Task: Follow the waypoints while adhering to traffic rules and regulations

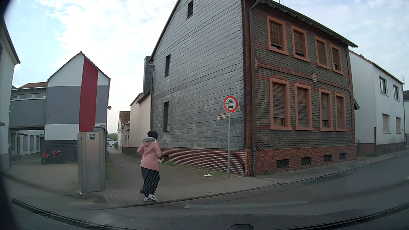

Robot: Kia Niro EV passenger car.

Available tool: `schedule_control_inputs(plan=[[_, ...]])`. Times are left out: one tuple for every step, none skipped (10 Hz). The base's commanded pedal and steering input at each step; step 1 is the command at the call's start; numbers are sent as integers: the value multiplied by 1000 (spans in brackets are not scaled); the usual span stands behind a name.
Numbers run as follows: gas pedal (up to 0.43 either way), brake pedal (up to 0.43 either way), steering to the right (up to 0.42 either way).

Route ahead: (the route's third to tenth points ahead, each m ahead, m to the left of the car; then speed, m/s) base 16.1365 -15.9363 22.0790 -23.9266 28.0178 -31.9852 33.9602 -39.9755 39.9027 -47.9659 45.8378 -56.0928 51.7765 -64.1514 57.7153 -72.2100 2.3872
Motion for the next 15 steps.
schedule_control_inputs(plan=[[209, 0, 679], [220, 0, 680], [228, 0, 679], [240, 0, 679], [248, 0, 671], [248, 0, 657], [248, 0, 633], [248, 0, 611], [248, 0, 597], [260, 0, 574], [268, 0, 546], [280, 0, 521], [287, 0, 499], [287, 0, 466], [299, 0, 445]])
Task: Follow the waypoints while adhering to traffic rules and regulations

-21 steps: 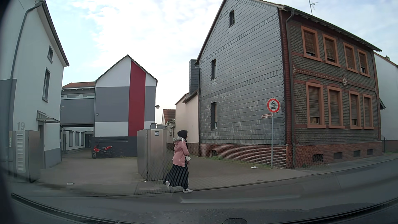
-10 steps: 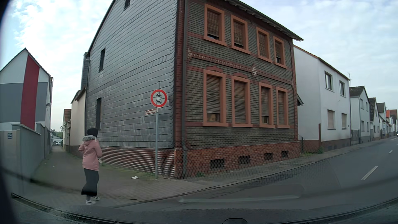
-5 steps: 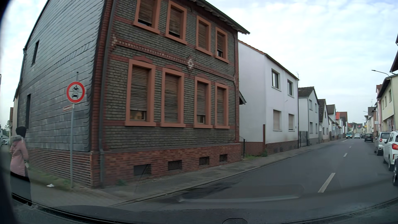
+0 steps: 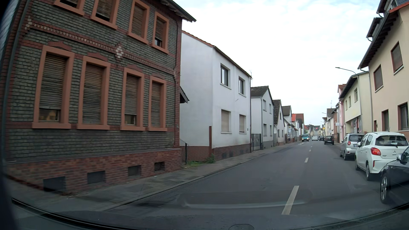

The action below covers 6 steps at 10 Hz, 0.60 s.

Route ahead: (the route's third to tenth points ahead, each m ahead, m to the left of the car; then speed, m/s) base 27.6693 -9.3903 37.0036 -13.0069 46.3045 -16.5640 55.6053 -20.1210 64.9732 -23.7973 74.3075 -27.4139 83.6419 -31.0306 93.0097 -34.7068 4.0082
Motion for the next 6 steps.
schedule_control_inputs(plan=[[311, 0, 412], [311, 0, 373], [311, 0, 341], [311, 0, 299], [319, 0, 263], [319, 0, 240]])
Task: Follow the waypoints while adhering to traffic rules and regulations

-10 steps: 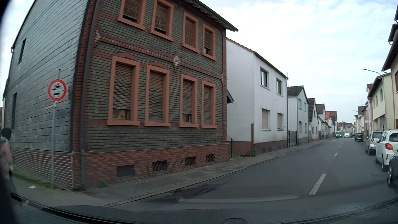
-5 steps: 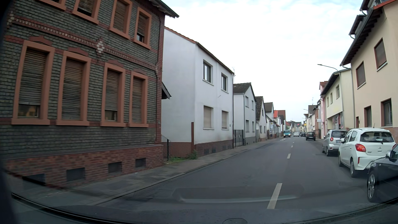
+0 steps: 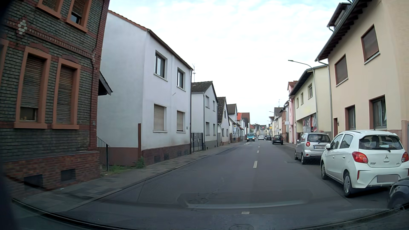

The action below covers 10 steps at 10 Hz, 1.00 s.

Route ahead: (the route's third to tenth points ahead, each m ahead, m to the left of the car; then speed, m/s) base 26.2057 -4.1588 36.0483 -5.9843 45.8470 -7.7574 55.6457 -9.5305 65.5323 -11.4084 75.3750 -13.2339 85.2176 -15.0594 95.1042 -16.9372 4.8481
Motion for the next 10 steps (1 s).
schedule_control_inputs(plan=[[319, 0, 213], [319, 0, 184], [319, 0, 143], [319, 0, 112], [319, 0, 81], [319, 0, 61], [319, 0, 51], [319, 0, 44], [319, 0, 36], [319, 0, 30]])
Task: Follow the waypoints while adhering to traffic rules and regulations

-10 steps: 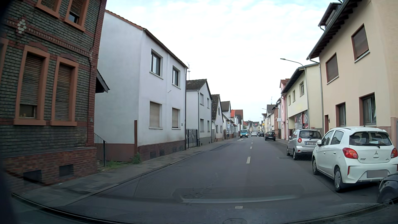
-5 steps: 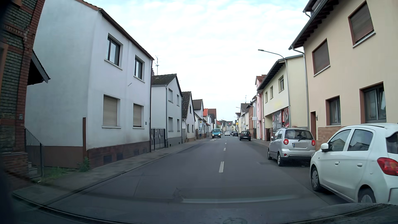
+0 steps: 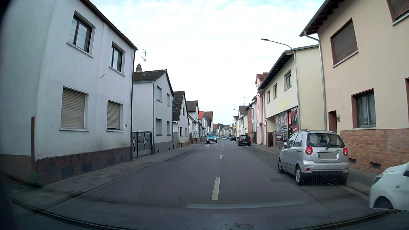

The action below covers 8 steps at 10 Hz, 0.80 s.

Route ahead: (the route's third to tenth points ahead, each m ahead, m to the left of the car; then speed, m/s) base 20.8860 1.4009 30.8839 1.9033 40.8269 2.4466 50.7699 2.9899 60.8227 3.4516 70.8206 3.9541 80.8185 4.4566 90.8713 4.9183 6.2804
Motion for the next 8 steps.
schedule_control_inputs(plan=[[319, 0, 28], [319, 0, 24], [319, 0, 21], [319, 0, 18], [319, 0, 18], [319, 0, 18], [319, 0, 18], [319, 0, 18]])
